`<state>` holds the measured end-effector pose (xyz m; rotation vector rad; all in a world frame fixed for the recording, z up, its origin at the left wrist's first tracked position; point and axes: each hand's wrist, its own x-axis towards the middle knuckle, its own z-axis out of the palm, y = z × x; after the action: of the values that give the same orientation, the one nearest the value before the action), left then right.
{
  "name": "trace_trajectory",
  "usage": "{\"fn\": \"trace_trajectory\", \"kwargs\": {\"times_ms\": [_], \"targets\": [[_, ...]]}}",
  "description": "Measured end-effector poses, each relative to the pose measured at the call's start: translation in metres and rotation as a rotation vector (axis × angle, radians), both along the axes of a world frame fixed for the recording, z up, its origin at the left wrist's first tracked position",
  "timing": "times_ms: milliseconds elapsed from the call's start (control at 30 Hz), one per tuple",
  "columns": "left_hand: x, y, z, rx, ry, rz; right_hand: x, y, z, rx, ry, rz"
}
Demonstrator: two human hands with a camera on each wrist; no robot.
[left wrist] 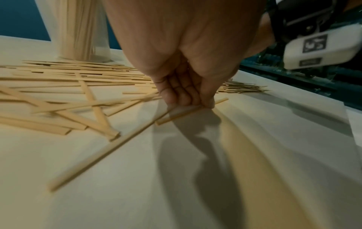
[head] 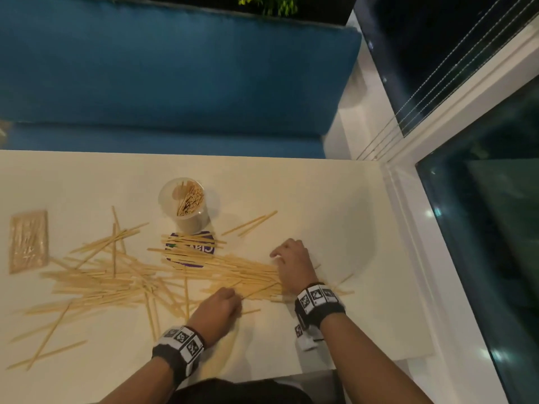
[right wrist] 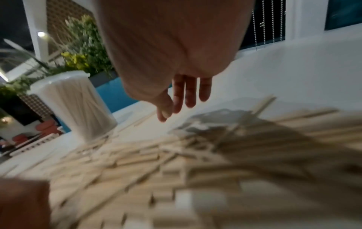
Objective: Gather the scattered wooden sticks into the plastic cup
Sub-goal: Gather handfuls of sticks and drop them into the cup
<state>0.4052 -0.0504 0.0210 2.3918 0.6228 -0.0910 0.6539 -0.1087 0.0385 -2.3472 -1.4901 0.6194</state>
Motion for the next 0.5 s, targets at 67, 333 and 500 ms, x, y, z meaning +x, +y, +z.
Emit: {"fn": "trace_trajectory", "kwargs": {"times_ms": [67, 333, 500], "targets": [[0.0, -0.002, 0.002, 0.022, -0.029, 0.01, 0.01, 0.023, 0.01, 0.054, -0.021, -0.089], [0.003, 0.002, -0.001, 0.089, -0.029, 0.041, 0.011, 0.099, 0.004, -0.129, -0.153, 0.235], [0.004, 0.014, -0.003, 0.136, -0.043, 0.049, -0.014, 0.047, -0.011, -0.139, -0.145, 0.231]]}}
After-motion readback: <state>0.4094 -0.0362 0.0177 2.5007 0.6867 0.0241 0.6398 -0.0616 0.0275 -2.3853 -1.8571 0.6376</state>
